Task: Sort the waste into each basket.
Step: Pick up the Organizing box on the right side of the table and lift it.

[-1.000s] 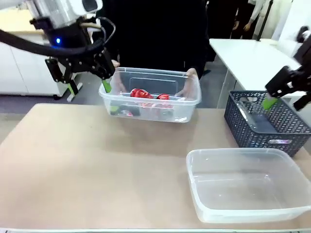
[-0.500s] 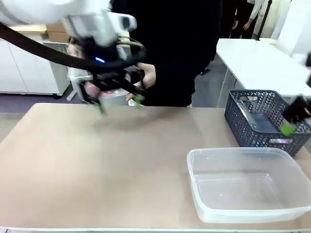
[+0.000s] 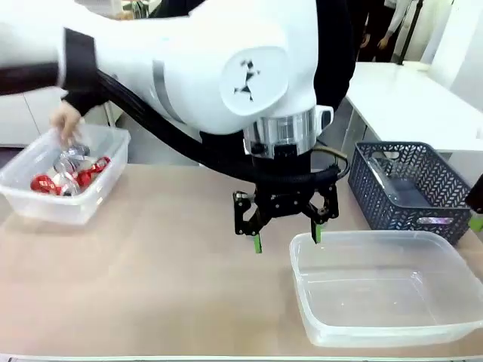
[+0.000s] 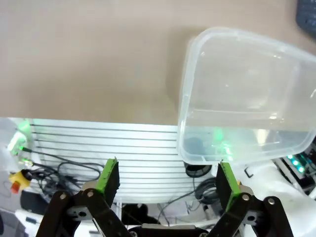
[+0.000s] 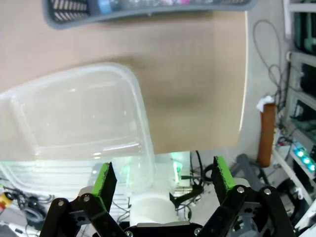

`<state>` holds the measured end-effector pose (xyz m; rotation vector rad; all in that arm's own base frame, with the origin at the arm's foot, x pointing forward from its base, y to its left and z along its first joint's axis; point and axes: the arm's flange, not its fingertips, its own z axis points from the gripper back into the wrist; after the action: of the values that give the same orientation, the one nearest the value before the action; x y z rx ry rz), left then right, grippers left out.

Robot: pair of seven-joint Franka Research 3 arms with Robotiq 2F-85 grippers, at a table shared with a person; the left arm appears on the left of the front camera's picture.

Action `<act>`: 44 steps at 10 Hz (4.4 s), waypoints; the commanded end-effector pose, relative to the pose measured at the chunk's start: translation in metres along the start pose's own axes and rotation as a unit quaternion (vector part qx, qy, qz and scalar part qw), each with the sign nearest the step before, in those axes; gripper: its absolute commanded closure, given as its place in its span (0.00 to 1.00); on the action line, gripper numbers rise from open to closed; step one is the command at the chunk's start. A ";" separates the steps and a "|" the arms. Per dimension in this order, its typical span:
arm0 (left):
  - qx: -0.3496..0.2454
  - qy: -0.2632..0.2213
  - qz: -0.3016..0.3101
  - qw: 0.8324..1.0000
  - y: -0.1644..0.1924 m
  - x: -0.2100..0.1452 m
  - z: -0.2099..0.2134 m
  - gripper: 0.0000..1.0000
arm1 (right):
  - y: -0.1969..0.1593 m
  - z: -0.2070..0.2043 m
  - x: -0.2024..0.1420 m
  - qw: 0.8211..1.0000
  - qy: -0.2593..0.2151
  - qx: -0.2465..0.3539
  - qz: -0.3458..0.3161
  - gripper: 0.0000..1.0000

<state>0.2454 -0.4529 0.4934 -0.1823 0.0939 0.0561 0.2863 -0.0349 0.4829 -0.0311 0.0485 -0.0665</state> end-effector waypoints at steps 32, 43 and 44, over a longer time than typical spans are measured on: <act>0.008 -0.048 0.053 0.997 -0.022 -0.006 -0.134 1.00 | 0.007 -0.185 -0.070 0.991 0.121 0.029 0.040 1.00; -0.031 -0.138 0.013 0.990 0.210 0.001 0.059 1.00 | 0.164 0.023 0.024 0.989 0.073 0.108 -0.069 1.00; -0.022 -0.139 0.025 0.990 0.225 0.005 0.060 1.00 | 0.179 0.032 0.038 0.990 0.077 0.108 -0.052 1.00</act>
<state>0.2301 -0.2548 0.5138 -0.2629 -0.1734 0.0838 0.3139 0.1595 0.5067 0.2434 0.1935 -0.1360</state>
